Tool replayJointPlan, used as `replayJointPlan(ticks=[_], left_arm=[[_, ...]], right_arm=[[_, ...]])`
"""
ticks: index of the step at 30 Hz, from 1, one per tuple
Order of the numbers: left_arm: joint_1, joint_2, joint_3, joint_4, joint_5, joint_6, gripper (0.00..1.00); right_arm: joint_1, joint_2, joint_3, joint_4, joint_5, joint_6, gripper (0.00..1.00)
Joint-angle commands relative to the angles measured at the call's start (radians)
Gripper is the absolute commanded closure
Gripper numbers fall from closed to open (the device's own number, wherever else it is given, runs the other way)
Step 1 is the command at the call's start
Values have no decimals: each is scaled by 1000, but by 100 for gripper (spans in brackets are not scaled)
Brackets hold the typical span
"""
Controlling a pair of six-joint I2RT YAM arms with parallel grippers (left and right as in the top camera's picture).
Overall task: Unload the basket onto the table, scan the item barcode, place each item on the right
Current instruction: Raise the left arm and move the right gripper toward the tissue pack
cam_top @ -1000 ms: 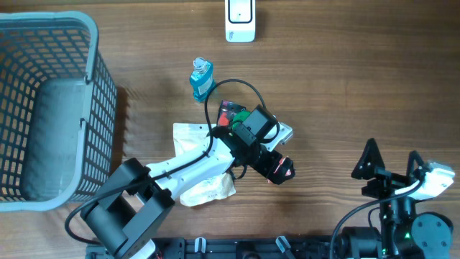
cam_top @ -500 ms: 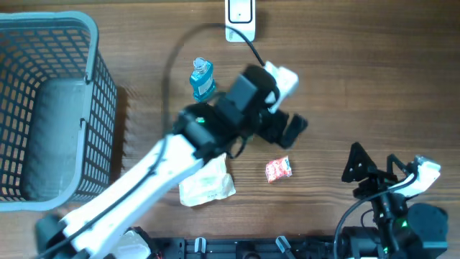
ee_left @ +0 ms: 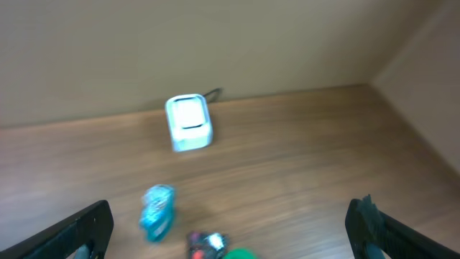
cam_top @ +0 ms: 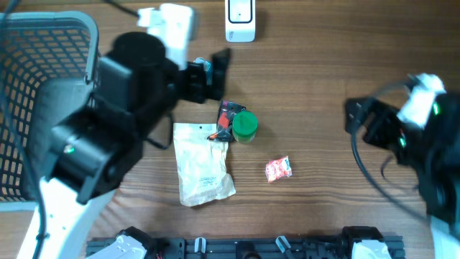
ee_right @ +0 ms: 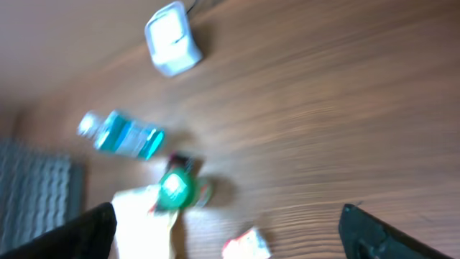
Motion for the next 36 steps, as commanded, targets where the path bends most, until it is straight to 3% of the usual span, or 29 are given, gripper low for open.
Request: replayJointPlan(ticks=[1,3,8,15,22,36], left_arm=[[63,11,8,-89,-9,-10,0],[66,33,8,-167,-10,-9,0],[66,97,7,-253,-10,-10,0],[66,125,7,-243,-10,-13,0],[66,125,7,-257,-10,-13,0],[66,125,7,-271,-9,-13,0]], right_arm=[[4,82,31,-38,-266,-175,68],[5,131,31,-83,-267,-101,95],[27,209,20,-219,-297,-103,95],[195,207,-106,-222,-250,-48,95],[324,217,-400,31,-249,57,96],[341,249,-651,384,-242,136,95]])
